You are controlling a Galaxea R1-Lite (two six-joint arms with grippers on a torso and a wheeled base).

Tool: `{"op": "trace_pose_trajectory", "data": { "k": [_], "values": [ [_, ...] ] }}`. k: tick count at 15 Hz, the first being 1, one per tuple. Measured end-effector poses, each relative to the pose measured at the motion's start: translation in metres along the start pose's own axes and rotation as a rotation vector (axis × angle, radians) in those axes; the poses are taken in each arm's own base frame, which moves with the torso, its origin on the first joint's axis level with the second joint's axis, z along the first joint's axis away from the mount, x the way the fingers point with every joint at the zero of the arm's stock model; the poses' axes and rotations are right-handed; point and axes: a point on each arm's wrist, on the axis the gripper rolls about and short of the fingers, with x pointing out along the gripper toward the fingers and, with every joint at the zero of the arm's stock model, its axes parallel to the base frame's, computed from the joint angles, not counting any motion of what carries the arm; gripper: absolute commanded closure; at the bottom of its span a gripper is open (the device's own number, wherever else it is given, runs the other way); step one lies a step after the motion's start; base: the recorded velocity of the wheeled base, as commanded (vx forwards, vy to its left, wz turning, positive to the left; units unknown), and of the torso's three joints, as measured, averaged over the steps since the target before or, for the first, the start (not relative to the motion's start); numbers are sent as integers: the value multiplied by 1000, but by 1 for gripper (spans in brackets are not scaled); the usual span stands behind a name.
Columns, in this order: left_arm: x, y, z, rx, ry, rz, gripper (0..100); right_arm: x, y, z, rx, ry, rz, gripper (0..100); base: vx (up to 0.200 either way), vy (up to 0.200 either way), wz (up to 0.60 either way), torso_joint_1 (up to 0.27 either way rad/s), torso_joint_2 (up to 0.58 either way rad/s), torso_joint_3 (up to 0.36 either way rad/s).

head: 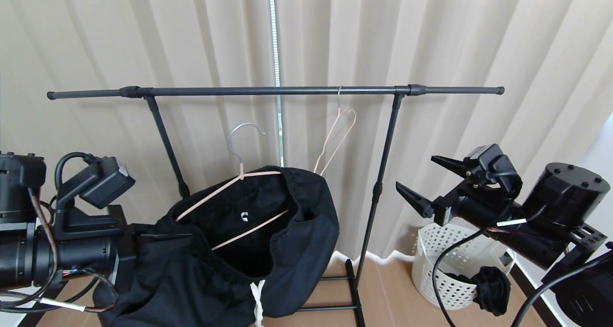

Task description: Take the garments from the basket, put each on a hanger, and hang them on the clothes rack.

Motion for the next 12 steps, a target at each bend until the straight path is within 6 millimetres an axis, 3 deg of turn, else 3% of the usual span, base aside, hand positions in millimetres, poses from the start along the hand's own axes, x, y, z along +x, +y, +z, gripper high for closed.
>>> {"op": "trace_pose_trajectory", "data": {
  "k": [6, 12],
  "values": [
    [48, 14, 4, -6, 133, 34, 100, 3, 3, 2, -3, -9, 6, 0, 0, 0, 0, 0, 0, 0],
    [73, 30, -3, -107, 212, 121, 100, 3, 3, 1, -2, -6, 7, 0, 0, 0, 0, 0, 0, 0]
  ]
}}
